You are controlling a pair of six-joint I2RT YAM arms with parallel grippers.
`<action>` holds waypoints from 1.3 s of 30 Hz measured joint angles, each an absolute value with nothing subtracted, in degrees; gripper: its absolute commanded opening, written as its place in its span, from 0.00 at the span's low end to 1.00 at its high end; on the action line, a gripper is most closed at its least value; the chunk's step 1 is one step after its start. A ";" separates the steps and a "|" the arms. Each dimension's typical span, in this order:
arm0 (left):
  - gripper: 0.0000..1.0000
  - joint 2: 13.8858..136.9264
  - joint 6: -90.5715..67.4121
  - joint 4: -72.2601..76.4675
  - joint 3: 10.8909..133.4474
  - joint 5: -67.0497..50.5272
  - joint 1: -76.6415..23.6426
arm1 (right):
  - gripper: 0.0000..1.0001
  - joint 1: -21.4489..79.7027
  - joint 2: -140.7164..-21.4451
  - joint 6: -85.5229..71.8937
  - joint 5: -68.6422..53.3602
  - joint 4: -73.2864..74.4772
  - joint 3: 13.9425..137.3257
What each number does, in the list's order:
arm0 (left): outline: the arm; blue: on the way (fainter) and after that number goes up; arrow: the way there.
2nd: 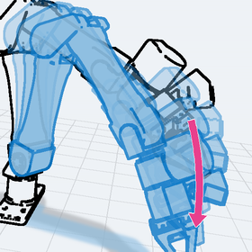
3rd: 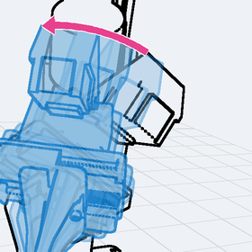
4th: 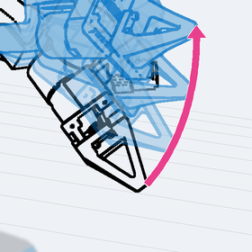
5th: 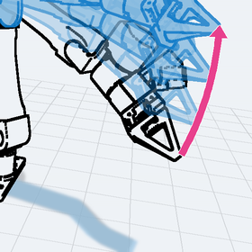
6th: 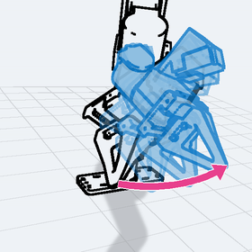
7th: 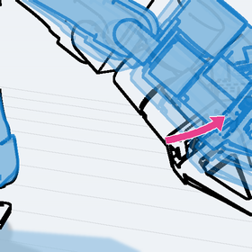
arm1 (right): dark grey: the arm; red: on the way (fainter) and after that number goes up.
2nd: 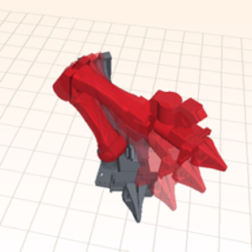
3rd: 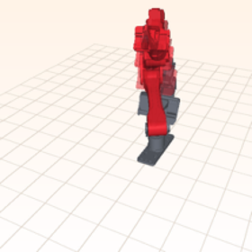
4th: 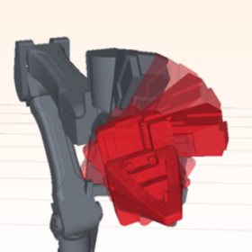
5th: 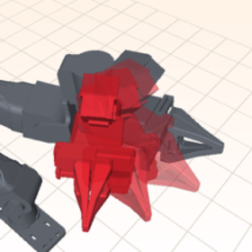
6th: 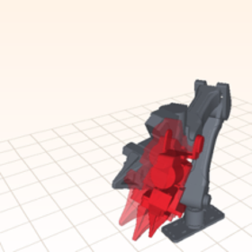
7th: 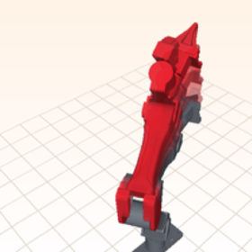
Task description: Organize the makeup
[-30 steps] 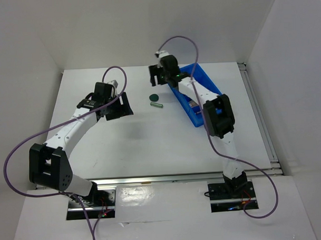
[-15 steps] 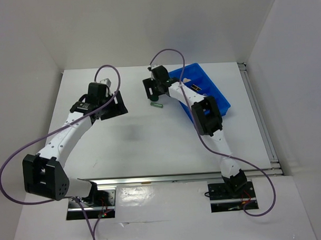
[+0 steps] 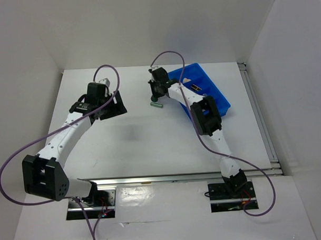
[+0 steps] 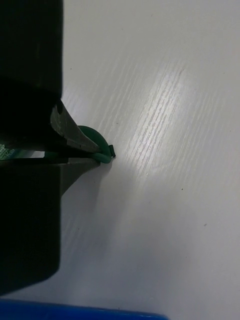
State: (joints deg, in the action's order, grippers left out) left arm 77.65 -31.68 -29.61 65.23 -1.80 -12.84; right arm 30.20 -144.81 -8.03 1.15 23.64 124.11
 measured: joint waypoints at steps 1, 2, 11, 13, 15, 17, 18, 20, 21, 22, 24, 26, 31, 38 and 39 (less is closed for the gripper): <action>0.83 77.65 -31.68 -29.58 65.23 -1.80 -12.84 | 0.08 30.22 -144.81 -8.08 1.32 23.64 124.11; 0.83 77.65 -31.68 -29.61 65.23 -1.83 -12.84 | 0.08 30.22 -144.79 -8.08 1.56 23.62 124.11; 0.83 77.80 -31.68 -29.58 65.25 -1.89 -12.84 | 0.08 29.21 -140.94 -7.03 6.92 23.05 124.05; 0.83 78.02 -31.68 -29.54 65.25 -1.96 -12.84 | 0.08 27.73 -138.96 -7.14 7.31 22.22 123.83; 0.83 78.37 -31.66 -29.39 65.25 -2.00 -12.84 | 0.08 25.45 -136.66 -8.01 7.27 20.75 122.43; 0.83 78.85 -31.66 -29.32 65.25 -2.04 -12.84 | 0.08 22.31 -134.17 -9.34 7.01 19.49 120.53; 0.83 79.02 -31.66 -29.32 65.25 -2.07 -12.84 | 0.08 20.36 -132.88 -10.28 6.74 18.83 119.48; 0.83 79.13 -31.66 -29.32 65.25 -2.13 -12.84 | 0.08 17.19 -131.17 -11.84 6.55 17.58 117.91; 0.83 79.13 -31.64 -29.26 65.25 -2.22 -12.78 | 0.08 15.73 -130.74 -12.64 6.46 17.17 117.51; 0.83 79.13 -31.64 -29.15 65.25 -2.35 -12.73 | 0.08 14.28 -130.61 -13.47 6.46 16.84 117.36; 0.83 79.26 -31.64 -28.97 65.25 -2.46 -12.58 | 0.17 12.36 -130.67 -14.87 6.28 16.67 117.36; 0.83 79.55 -31.64 -28.86 65.25 -2.46 -12.49 | 0.35 11.55 -130.91 -16.21 5.87 16.80 117.40; 0.83 79.81 -31.64 -28.75 65.25 -2.63 -12.49 | 0.76 12.03 -133.14 -17.39 4.49 17.50 120.99; 0.83 80.20 -31.64 -28.67 65.36 -2.92 -12.49 | 0.50 12.86 -132.86 -16.71 3.05 16.56 120.42; 0.83 80.23 -31.64 -28.69 65.36 -2.96 -12.49 | 0.39 12.97 -131.28 -16.38 2.76 15.38 117.12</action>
State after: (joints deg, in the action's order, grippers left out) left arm 80.23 -31.64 -28.69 65.36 -2.96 -12.49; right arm 12.97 -131.28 -16.38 2.76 15.38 117.12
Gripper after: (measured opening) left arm 0.835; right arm 0.531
